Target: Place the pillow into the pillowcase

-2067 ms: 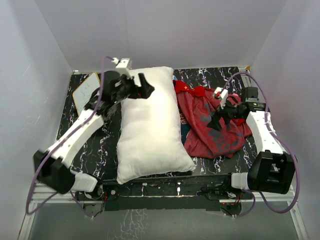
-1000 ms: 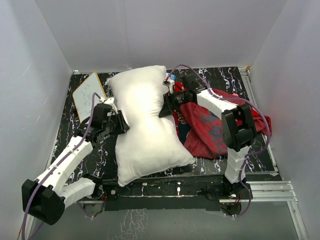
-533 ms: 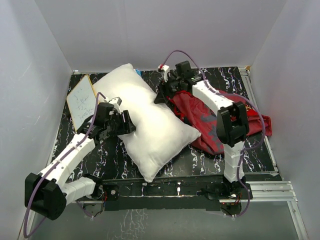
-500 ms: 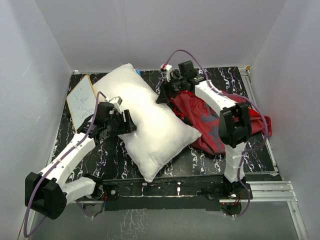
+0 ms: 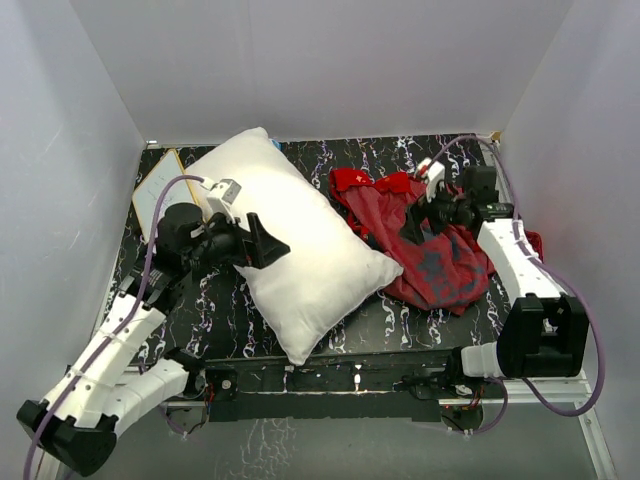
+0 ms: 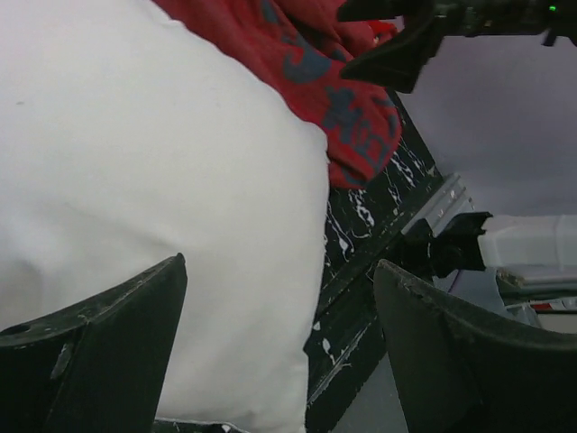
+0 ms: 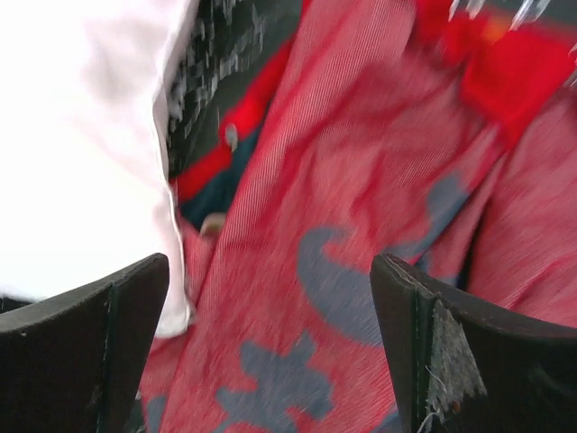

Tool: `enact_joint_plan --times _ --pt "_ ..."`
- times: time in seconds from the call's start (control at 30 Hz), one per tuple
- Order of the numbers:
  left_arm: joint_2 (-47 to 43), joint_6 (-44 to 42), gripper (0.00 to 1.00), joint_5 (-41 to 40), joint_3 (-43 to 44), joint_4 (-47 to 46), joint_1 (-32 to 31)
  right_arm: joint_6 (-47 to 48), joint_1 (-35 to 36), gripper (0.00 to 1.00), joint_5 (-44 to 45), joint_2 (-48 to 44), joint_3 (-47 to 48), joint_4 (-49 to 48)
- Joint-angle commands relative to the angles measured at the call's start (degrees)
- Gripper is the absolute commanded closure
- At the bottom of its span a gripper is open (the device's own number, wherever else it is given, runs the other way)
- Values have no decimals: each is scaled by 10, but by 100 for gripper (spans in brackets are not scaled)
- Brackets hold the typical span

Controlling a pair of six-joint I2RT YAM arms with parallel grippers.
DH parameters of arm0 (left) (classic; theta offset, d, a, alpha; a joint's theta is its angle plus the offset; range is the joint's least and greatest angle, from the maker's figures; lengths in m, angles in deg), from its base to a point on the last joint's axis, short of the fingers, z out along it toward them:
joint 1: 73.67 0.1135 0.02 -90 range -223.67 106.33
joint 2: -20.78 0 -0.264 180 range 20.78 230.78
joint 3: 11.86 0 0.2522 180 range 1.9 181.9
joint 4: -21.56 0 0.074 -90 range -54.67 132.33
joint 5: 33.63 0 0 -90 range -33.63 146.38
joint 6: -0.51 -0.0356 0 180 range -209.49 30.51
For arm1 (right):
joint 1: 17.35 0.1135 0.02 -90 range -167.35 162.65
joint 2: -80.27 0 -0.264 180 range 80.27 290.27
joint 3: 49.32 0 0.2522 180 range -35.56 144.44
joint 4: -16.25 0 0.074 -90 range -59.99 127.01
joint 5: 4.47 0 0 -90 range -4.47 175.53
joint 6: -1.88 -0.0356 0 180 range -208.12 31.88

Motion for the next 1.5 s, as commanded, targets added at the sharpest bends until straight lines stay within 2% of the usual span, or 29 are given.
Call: enact_joint_plan --times 0.0,0.13,0.2,0.27,0.33,0.47,0.6,0.73,0.8,0.87,0.9,0.93,0.97,1.0,1.13,1.23,1.33,1.47 --pt "21 -13 17 -27 39 4 -122 41 -10 5 67 -26 -73 21" --pt "131 -90 16 -233 115 47 -340 49 -10 9 77 -55 -118 31" --pt "186 -148 12 -345 150 68 -415 62 -10 11 66 -60 -127 56" --pt "230 -235 7 -432 160 66 -457 77 -9 14 40 -57 -136 80" --pt "259 -301 3 -477 149 36 -462 80 -9 15 17 -46 -145 89" --pt "320 -408 3 -490 141 -22 -463 81 -7 22 0 -5 -143 91" --pt "394 -457 3 -496 172 -33 -463 76 -5 28 -9 35 -135 82" --pt "465 -479 3 -573 184 -38 -463 74 1 39 22 65 -129 80" --pt "493 -482 13 -613 183 -40 -460 75 -1 50 44 68 -128 79" --pt "509 -472 32 -617 189 -35 -451 78 -11 72 64 64 -123 79" --pt "512 -462 53 -607 196 -31 -443 79 -23 83 73 60 -118 79" --pt "511 -446 77 -597 204 -29 -432 82 -42 89 83 54 -111 80" --pt "505 -430 96 -586 212 -28 -422 87 -65 92 88 48 -101 82" --pt "494 -418 100 -573 221 -30 -412 93 -97 92 89 40 -91 85" --pt "436 -361 100 -500 237 -71 -368 141 -223 92 78 22 -41 110" --pt "398 -310 100 -428 242 -97 -325 184 -291 92 74 25 -8 138" --pt "379 -277 100 -380 239 -112 -298 211 -323 92 82 33 8 149" --pt "381 -248 100 -370 229 -111 -282 209 -336 92 104 39 21 138"
